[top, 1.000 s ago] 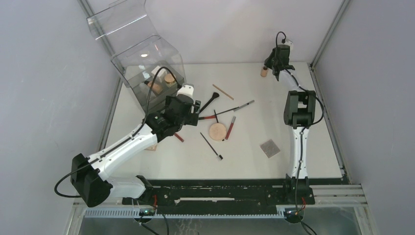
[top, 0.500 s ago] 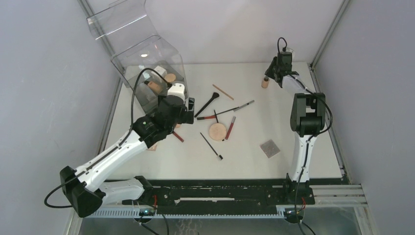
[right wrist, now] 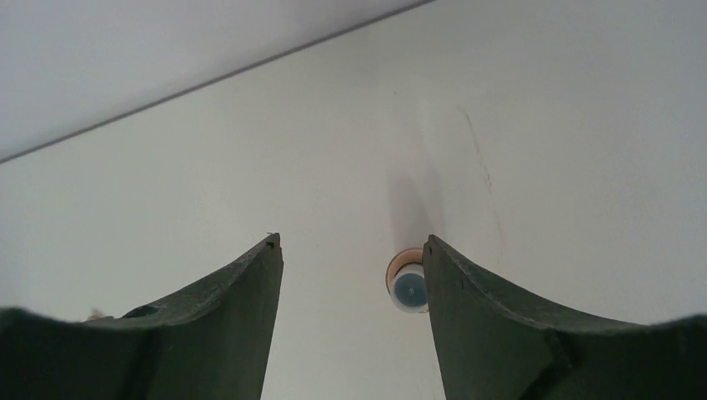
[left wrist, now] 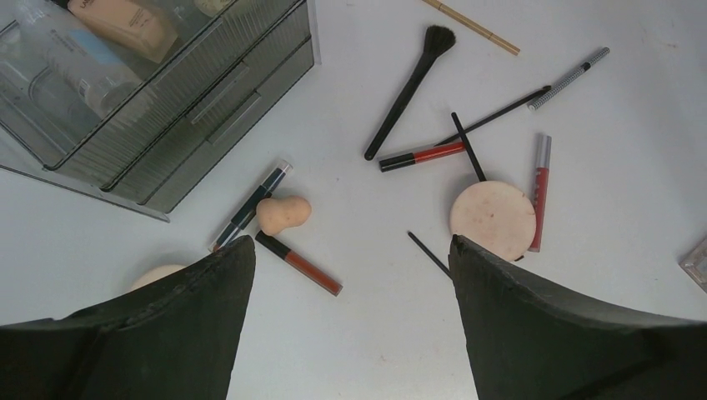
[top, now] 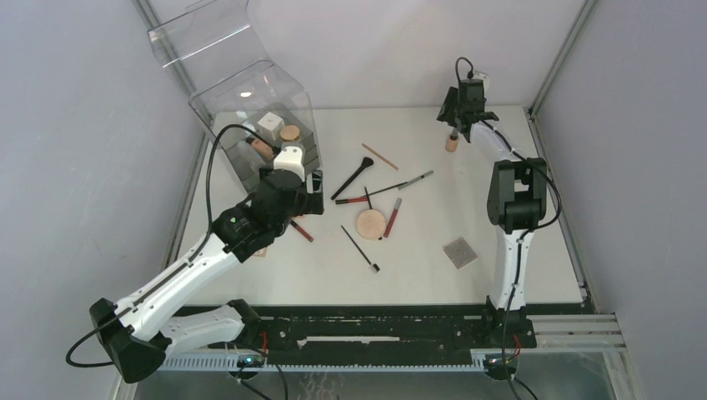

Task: Organize the makeup
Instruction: Move the makeup to the center of the board, then pick up the makeup from the center of the board.

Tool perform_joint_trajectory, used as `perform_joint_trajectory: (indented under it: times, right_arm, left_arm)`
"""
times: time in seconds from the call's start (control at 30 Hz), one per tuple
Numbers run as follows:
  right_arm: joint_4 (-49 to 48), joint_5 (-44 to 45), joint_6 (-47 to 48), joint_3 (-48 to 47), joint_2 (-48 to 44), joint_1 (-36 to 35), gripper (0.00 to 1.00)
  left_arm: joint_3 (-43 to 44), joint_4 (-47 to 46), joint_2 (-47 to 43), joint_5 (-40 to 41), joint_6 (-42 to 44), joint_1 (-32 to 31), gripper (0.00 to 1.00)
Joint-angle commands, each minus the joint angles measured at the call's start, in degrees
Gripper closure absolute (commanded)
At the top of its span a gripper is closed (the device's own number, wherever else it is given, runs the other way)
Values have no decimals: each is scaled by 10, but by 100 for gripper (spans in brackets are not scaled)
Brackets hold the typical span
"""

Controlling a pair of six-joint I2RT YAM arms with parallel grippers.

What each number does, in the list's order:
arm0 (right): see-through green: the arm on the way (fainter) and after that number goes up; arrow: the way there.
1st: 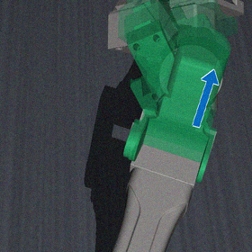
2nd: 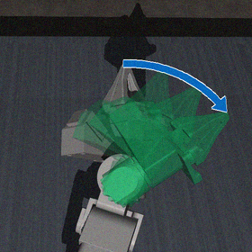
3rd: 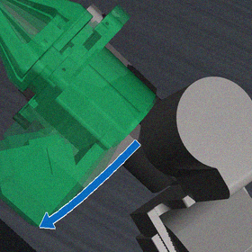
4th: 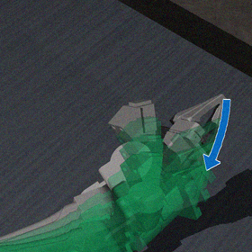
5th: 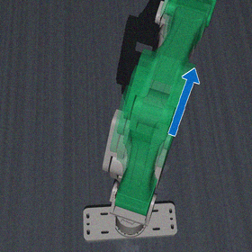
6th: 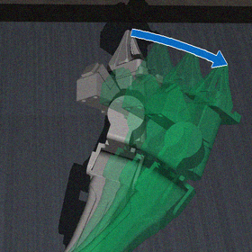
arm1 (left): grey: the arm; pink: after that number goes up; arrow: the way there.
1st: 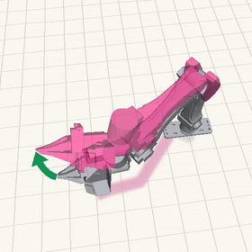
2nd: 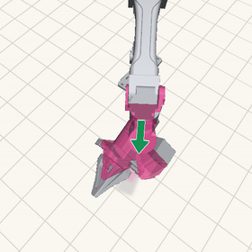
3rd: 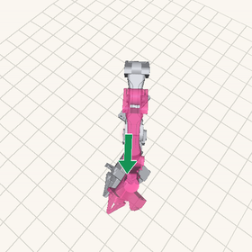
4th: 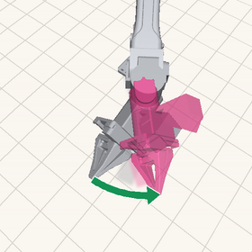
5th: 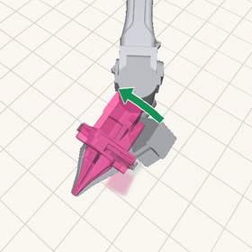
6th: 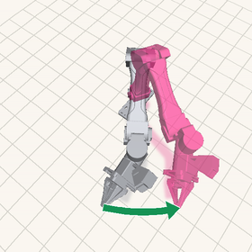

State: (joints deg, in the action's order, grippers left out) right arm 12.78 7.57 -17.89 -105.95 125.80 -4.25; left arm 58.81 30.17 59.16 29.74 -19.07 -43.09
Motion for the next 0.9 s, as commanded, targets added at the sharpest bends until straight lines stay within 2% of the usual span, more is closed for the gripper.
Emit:
perform_joint_trajectory:
  times: [0.0, 0.33, 0.5, 0.77, 0.87]
  right_arm:
    - [35, 38, 10, -22, 19, -5, 31]
    - [81, 48, 9, -46, 28, -3, 33]
    - [86, 31, 6, -53, 32, 1, 46]
    - [86, 6, 0, -50, 31, 6, 79]
    - [81, 2, -4, -39, 24, 8, 79]
  left_arm:
    - [-16, -15, -13, 2, -7, 3, 11]
    - [-17, -20, -5, -7, -8, 3, 11]
    - [-18, -21, -5, -9, -8, 2, 11]
    - [-21, -22, -7, -11, -10, 3, 10]
    - [-22, -23, -9, -12, -12, 3, 10]
